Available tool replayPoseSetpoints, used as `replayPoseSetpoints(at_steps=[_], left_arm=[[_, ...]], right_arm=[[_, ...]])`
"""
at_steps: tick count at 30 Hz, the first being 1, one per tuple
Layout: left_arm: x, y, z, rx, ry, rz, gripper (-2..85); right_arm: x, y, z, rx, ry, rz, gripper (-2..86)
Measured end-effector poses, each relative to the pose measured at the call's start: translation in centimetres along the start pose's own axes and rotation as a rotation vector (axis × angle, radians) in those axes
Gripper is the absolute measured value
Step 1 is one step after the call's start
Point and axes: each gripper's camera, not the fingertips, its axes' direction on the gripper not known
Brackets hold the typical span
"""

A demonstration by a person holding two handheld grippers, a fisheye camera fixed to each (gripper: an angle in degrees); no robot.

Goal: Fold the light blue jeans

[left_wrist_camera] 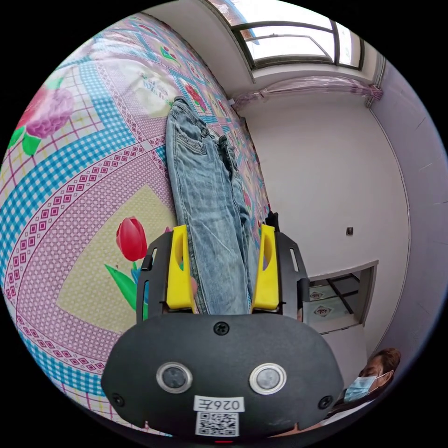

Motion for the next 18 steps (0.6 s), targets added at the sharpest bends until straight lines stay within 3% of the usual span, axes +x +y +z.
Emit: replayPoseSetpoints(at_steps=[4, 7, 18], left_arm=[[-0.4, -1.3, 0.8, -0.025, 0.007, -0.013, 21.0], [-0.8, -2.2, 0.6, -0.019, 0.024, -0.032, 21.1], [-1.1, -8.4, -4.1, 0.151, -0.126, -0.096, 23.2]], right_arm=[[-2.9, -1.7, 1.6, -0.050, 0.115, 0.017, 10.8], [-3.3, -2.3, 1.7, -0.064, 0.155, 0.020, 1.2], [5.0, 1.0, -10.2, -0.043, -0.063, 0.188, -1.6]])
